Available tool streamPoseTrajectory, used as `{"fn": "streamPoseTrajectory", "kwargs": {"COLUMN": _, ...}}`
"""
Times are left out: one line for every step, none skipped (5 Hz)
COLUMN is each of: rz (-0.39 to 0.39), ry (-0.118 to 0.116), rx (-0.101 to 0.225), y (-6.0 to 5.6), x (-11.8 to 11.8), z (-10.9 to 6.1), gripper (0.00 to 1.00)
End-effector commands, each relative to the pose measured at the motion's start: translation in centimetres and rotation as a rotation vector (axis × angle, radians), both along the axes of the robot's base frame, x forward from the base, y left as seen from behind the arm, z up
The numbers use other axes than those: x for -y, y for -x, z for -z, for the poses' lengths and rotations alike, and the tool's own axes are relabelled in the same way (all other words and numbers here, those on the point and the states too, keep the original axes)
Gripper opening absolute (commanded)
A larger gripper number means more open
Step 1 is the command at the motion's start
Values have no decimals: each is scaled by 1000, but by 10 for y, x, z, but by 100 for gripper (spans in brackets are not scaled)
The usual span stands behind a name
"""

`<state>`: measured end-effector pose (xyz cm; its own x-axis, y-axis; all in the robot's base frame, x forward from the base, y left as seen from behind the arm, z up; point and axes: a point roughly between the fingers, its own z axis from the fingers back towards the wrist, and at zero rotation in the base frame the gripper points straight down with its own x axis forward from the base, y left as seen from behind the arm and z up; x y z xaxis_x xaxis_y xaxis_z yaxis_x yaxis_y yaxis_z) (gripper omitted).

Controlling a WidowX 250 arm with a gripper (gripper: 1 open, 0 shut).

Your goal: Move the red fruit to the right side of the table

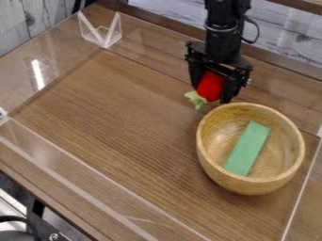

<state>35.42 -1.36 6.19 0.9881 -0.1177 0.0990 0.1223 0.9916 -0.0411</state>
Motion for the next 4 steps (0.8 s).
{"fn": "streamPoseTrajectory", "kwargs": {"rz": 57, "ry": 6, "rx": 72, "y": 2, "x": -3, "z": -17, "gripper": 100}}
{"fn": "streamPoseTrajectory", "kwargs": {"rz": 77, "ry": 10, "rx": 95, "y": 3, "x": -5, "z": -35, "gripper": 100}}
{"fn": "streamPoseTrajectory", "kwargs": {"rz": 88, "ry": 14, "rx": 122, "y": 4, "x": -9, "z": -57, "gripper": 100}}
{"fn": "streamPoseTrajectory", "kwargs": {"rz": 52, "ry": 19, "rx": 112, "y": 0, "x": -8, "z": -56, "gripper": 100}}
